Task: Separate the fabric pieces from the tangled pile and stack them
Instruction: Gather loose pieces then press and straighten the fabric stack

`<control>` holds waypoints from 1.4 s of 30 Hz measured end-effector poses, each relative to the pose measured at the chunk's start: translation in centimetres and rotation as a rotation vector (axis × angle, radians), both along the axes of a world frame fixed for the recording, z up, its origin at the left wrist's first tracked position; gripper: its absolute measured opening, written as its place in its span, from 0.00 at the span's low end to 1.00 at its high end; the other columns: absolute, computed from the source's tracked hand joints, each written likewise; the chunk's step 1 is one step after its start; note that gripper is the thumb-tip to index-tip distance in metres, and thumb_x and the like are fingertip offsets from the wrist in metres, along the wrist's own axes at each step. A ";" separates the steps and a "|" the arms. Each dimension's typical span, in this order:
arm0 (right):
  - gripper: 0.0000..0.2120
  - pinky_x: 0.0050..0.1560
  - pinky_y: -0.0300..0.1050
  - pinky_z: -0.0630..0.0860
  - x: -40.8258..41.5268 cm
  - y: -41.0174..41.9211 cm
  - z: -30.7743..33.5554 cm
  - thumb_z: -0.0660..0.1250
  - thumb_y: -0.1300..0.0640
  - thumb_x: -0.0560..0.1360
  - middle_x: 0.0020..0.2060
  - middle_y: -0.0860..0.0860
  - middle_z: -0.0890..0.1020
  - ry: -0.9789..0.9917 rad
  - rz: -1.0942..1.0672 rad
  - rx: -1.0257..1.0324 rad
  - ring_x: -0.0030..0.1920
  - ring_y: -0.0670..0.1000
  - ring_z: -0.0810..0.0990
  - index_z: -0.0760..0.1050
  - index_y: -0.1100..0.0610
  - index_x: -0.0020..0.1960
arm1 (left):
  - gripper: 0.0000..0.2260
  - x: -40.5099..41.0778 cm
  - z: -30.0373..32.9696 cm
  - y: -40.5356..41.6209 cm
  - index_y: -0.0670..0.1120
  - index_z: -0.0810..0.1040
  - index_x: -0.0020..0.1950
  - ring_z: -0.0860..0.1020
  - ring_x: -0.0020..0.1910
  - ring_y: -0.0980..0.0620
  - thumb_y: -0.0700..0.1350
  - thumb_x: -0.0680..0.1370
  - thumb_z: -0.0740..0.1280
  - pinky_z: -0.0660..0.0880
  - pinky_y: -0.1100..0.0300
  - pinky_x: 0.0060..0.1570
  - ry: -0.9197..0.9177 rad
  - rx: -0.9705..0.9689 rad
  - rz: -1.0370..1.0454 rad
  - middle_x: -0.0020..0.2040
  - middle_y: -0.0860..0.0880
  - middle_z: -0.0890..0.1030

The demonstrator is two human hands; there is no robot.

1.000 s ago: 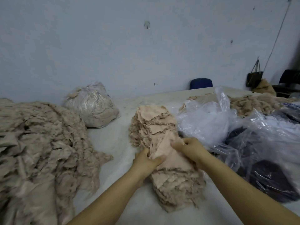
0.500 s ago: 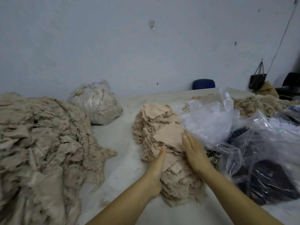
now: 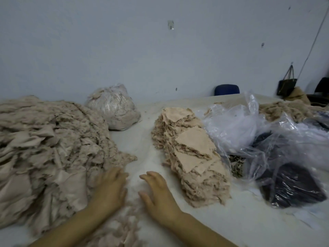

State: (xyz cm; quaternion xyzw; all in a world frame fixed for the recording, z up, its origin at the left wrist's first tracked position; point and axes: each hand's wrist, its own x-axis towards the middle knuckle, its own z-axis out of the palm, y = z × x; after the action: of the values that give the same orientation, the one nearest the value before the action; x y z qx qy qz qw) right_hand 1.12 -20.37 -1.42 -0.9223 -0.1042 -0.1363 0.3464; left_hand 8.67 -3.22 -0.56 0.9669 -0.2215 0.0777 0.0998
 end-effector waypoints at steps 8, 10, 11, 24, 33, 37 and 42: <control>0.20 0.69 0.43 0.59 -0.6 3.4 -1.4 0.56 0.53 0.82 0.69 0.56 0.67 0.194 0.125 -0.155 0.70 0.54 0.63 0.66 0.60 0.71 | 0.07 -0.4 1.4 6.0 0.41 0.80 0.49 0.80 0.46 0.43 0.36 0.72 0.70 0.76 0.56 0.42 -0.035 0.204 0.160 0.48 0.41 0.80; 0.17 0.67 0.42 0.62 -1.4 3.6 -1.3 0.57 0.54 0.82 0.66 0.57 0.71 0.204 0.182 -0.086 0.67 0.54 0.67 0.72 0.61 0.66 | 0.09 -0.1 1.7 6.6 0.46 0.76 0.38 0.78 0.44 0.46 0.39 0.78 0.64 0.68 0.58 0.40 0.105 -0.094 0.178 0.43 0.43 0.81; 0.16 0.65 0.41 0.65 -1.7 3.6 -1.2 0.58 0.54 0.82 0.63 0.56 0.74 0.207 0.195 -0.023 0.63 0.53 0.70 0.74 0.61 0.64 | 0.13 0.1 1.7 6.6 0.46 0.74 0.33 0.77 0.41 0.47 0.38 0.77 0.65 0.66 0.59 0.37 0.182 -0.247 0.158 0.38 0.43 0.80; 0.14 0.30 0.39 0.73 1.2 6.3 1.7 0.67 0.50 0.77 0.29 0.50 0.79 0.582 -0.030 1.122 0.31 0.47 0.78 0.77 0.55 0.36 | 0.21 -4.9 1.1 1.4 0.59 0.79 0.30 0.78 0.35 0.65 0.33 0.73 0.69 0.70 0.71 0.39 0.300 -0.653 -0.312 0.32 0.62 0.80; 0.09 0.23 0.37 0.70 0.6 0.1 0.6 0.66 0.60 0.78 0.23 0.51 0.75 0.342 -0.167 1.008 0.22 0.47 0.72 0.72 0.59 0.39 | 0.09 -2.7 1.2 0.9 0.55 0.77 0.54 0.76 0.51 0.64 0.47 0.75 0.70 0.70 0.72 0.51 0.130 -0.852 -0.108 0.54 0.55 0.78; 0.07 0.26 0.39 0.73 -0.3 -1.1 0.9 0.74 0.57 0.66 0.30 0.54 0.80 0.398 0.060 1.002 0.26 0.48 0.76 0.79 0.58 0.43 | 0.36 -1.8 1.4 -1.4 0.53 0.62 0.73 0.67 0.63 0.62 0.58 0.68 0.70 0.67 0.73 0.55 0.553 -0.990 -0.122 0.64 0.60 0.68; 0.16 0.50 0.52 0.79 -0.5 -1.2 0.2 0.72 0.58 0.68 0.48 0.61 0.84 0.422 0.125 1.136 0.48 0.60 0.82 0.78 0.64 0.52 | 0.26 -1.9 0.1 -3.3 0.38 0.78 0.56 0.81 0.51 0.42 0.49 0.62 0.76 0.77 0.46 0.56 0.849 -1.232 -0.119 0.50 0.39 0.83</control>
State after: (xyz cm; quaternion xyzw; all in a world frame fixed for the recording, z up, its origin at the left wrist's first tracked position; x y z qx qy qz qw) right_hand 0.60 -21.53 -1.21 -0.5925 0.0020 0.0359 0.8048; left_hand 6.80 -6.48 -0.45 0.6693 -0.1321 -0.1976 0.7039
